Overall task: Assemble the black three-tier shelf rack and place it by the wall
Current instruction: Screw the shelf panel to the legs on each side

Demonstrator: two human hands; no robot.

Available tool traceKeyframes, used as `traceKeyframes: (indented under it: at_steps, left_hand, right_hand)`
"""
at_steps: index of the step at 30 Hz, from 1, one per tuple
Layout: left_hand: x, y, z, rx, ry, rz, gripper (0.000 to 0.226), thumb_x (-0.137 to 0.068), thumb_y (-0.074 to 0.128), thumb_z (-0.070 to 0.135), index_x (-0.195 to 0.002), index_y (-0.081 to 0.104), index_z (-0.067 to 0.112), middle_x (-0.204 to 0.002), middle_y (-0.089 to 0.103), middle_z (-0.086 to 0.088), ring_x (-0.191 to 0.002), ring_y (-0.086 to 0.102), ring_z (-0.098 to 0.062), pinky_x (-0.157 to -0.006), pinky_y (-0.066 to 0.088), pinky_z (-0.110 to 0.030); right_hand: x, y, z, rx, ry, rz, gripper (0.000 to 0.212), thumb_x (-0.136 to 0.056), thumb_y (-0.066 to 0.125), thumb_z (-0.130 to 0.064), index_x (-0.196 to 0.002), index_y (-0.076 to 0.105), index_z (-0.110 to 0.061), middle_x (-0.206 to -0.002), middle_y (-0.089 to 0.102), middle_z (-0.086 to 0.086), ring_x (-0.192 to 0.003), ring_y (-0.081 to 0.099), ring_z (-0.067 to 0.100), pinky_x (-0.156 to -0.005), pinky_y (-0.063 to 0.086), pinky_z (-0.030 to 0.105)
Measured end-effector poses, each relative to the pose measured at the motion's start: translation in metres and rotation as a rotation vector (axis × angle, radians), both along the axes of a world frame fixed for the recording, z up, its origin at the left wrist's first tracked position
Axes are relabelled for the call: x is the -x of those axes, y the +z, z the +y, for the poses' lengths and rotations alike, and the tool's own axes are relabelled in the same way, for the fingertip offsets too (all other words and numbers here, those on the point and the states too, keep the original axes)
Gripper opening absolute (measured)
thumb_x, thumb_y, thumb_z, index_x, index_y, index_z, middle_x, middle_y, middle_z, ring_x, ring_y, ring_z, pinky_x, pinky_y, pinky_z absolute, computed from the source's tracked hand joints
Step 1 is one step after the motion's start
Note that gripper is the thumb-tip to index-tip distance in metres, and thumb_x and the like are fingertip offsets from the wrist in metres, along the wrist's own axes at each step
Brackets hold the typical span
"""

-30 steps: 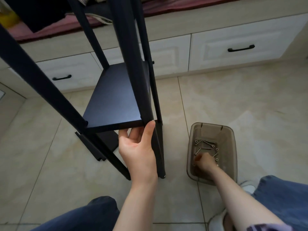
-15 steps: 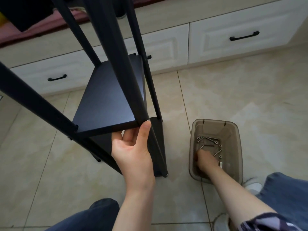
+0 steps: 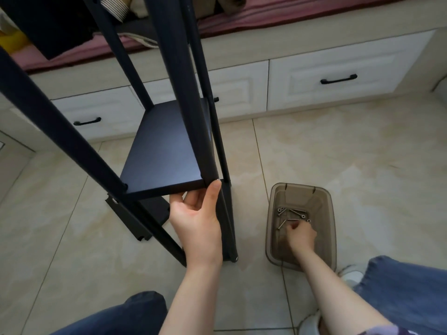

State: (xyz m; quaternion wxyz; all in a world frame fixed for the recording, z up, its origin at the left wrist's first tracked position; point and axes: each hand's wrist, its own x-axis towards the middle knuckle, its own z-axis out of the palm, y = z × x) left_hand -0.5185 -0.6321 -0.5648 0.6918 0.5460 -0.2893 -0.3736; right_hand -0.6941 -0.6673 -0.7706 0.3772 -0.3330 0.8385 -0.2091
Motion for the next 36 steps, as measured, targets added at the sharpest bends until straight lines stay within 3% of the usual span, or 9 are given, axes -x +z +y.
traceKeyframes:
  at_steps: [5,10,16,20,22,27,32,34,36]
  left_hand:
    - [0.004,0.005,0.004,-0.018,0.016,0.028,0.053,-0.070,0.078,0.033,-0.119,0.060,0.024,-0.107,0.077,0.011,-0.105,0.071,-0.006,-0.090,0.053,-0.014]
    - [0.003,0.008,0.008,-0.028,0.044,0.058,0.053,-0.071,0.079,0.028,-0.120,0.059,0.019,-0.104,0.077,0.010,-0.101,0.071,-0.002,-0.078,0.051,-0.008]
    - [-0.012,0.009,0.007,-0.052,0.081,0.073,0.042,-0.078,0.082,0.018,-0.115,0.061,0.021,-0.100,0.078,0.009,-0.098,0.073,-0.004,-0.078,0.055,-0.013]
    - [-0.030,0.011,0.005,-0.094,0.118,0.083,0.048,-0.074,0.084,0.030,-0.116,0.063,0.019,-0.101,0.077,0.007,-0.099,0.074,-0.013,-0.090,0.060,-0.039]
    - [-0.041,0.015,0.004,-0.086,0.128,0.086,0.052,-0.068,0.083,0.039,-0.112,0.063,0.019,-0.098,0.077,0.010,-0.096,0.074,-0.010,-0.085,0.060,-0.032]
    - [-0.061,0.024,0.003,-0.153,0.112,0.045,0.027,-0.082,0.082,0.029,-0.099,0.064,0.015,-0.083,0.077,0.011,-0.075,0.074,-0.002,-0.051,0.051,-0.011]
    - [-0.096,0.043,0.011,-0.467,0.005,-0.506,0.045,-0.076,0.073,0.064,-0.076,0.072,0.019,-0.067,0.074,0.007,-0.063,0.073,-0.007,-0.065,0.062,-0.034]
    - [-0.107,0.057,0.016,-0.608,0.065,-0.862,0.064,-0.068,0.058,0.083,-0.064,0.067,0.020,-0.053,0.067,0.007,-0.052,0.068,-0.008,-0.060,0.060,-0.032]
    - [-0.112,0.068,0.018,-0.659,0.133,-1.106,0.071,-0.061,0.044,0.092,-0.066,0.060,0.022,-0.057,0.062,0.008,-0.061,0.067,-0.014,-0.062,0.057,-0.033]
  right_hand:
    - [-0.020,0.066,-0.002,0.340,-0.240,-0.184,0.020,-0.099,0.054,-0.014,-0.107,0.068,-0.002,-0.099,0.071,0.015,-0.096,0.065,0.032,-0.084,0.050,0.039]
    - [-0.067,0.134,0.001,0.607,-0.089,-0.533,0.017,-0.104,0.047,-0.018,-0.095,0.060,-0.013,-0.082,0.072,0.004,-0.074,0.069,0.014,-0.062,0.055,0.023]
    - [-0.124,0.151,0.010,0.429,0.157,-0.681,0.032,-0.107,0.034,-0.030,-0.087,0.054,-0.015,-0.082,0.062,0.003,-0.079,0.061,0.016,-0.071,0.049,0.027]
    - [-0.152,0.155,0.009,0.408,0.261,-0.680,0.038,-0.108,0.032,-0.026,-0.091,0.055,-0.002,-0.075,0.054,0.006,-0.063,0.056,0.007,-0.055,0.045,0.017]
    - [-0.162,0.159,0.006,0.442,0.282,-0.710,0.039,-0.108,0.031,-0.022,-0.094,0.054,0.007,-0.065,0.055,0.003,-0.048,0.054,0.002,-0.045,0.043,0.015]
    - [-0.176,0.159,-0.005,0.455,0.304,-0.777,0.038,-0.108,0.031,-0.024,-0.090,0.053,0.001,-0.064,0.052,0.012,-0.044,0.051,0.014,-0.040,0.041,0.026]
    - [-0.185,0.152,-0.005,0.468,0.272,-0.830,0.041,-0.108,0.031,-0.025,-0.094,0.049,0.009,-0.061,0.051,0.012,-0.042,0.049,0.016,-0.040,0.038,0.026]
    - [-0.189,0.150,-0.002,0.470,0.278,-0.828,0.041,-0.108,0.031,-0.025,-0.097,0.048,0.010,-0.059,0.050,0.011,-0.043,0.049,0.016,-0.041,0.038,0.026]
    - [-0.192,0.149,-0.001,0.468,0.291,-0.839,0.041,-0.108,0.031,-0.026,-0.098,0.048,0.009,-0.058,0.050,0.010,-0.043,0.049,0.015,-0.041,0.040,0.026]
